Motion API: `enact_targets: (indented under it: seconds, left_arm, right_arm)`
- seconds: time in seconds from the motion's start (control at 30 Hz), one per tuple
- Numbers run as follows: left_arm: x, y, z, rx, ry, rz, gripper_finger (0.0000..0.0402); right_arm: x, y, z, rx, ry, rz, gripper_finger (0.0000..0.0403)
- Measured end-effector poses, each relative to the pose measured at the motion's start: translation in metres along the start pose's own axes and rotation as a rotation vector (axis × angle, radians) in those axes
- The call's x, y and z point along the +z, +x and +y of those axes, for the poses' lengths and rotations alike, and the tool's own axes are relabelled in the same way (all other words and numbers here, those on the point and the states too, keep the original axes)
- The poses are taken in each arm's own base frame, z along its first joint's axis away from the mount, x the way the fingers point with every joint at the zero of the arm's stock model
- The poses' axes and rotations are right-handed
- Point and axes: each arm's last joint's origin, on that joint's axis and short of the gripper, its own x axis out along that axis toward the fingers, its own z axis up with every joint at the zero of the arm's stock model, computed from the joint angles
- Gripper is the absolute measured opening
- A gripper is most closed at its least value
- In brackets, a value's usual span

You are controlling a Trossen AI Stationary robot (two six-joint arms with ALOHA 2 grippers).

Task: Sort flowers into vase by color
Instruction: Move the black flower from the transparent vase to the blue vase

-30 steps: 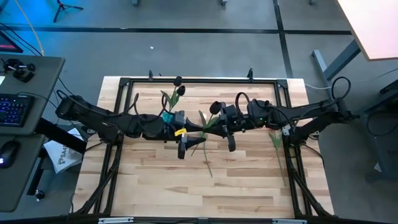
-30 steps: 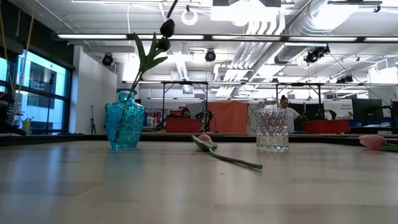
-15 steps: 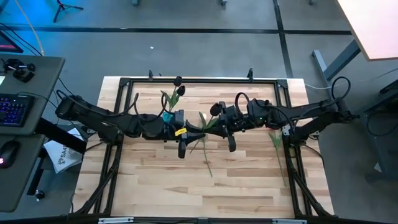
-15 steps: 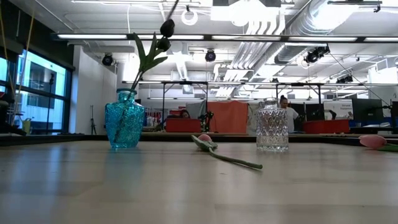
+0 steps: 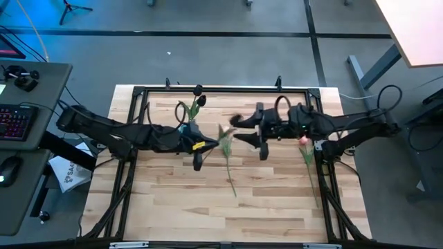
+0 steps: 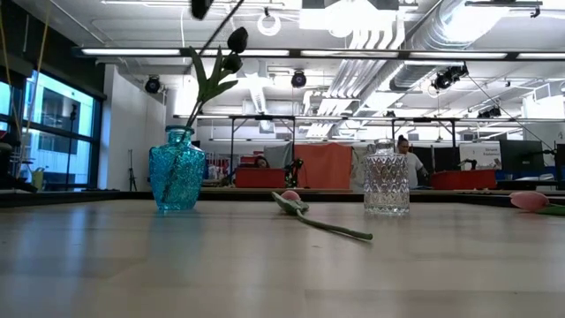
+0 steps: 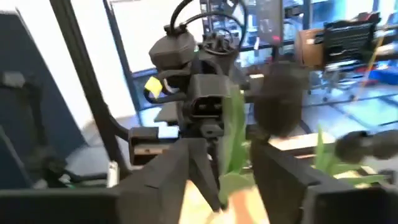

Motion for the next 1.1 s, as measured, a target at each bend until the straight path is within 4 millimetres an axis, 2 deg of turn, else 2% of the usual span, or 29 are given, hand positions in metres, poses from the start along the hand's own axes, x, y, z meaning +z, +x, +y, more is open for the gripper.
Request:
enact_targets:
  seconds: [0.1, 0.2, 0.33, 0.47, 0.57, 0.73, 0.83, 1.1]
  left_arm:
    - [-0.009, -0.019, 0.003, 0.066, -0.017, -0.026, 0.0001]
    - [-0.012, -0.047, 0.006, 0.137, -0.04, -0.14, 0.0001]
    - [-0.011, -0.09, 0.018, 0.235, -0.033, -0.352, 0.0]
    - [-0.018, -0.111, 0.041, 0.339, -0.002, -0.456, 0.0]
    - [-0.022, -0.114, 0.059, 0.409, 0.021, -0.508, 0.0]
    - [-0.034, -0.102, 0.083, 0.441, 0.052, -0.516, 0.0]
    - [-0.041, -0.095, 0.093, 0.421, 0.045, -0.507, 0.0]
    - [-0.056, -0.087, 0.111, 0.511, 0.083, -0.467, 0.0]
  right_arm:
    - [0.005, -0.015, -0.002, -0.04, -0.042, 0.03, 0.0202]
    - [0.011, -0.034, -0.003, -0.084, -0.043, 0.054, 0.0225]
    - [0.011, -0.049, -0.006, -0.136, -0.034, 0.114, 0.023]
    - [0.011, -0.054, -0.007, -0.168, -0.037, 0.126, 0.0222]
    - [0.009, -0.051, -0.007, -0.173, -0.043, 0.142, 0.0216]
    - [0.003, -0.043, -0.009, -0.184, -0.044, 0.167, 0.0211]
    - [0.0, -0.039, -0.009, -0.187, -0.049, 0.184, 0.0211]
    - [0.0, -0.039, -0.009, -0.187, -0.046, 0.182, 0.0211]
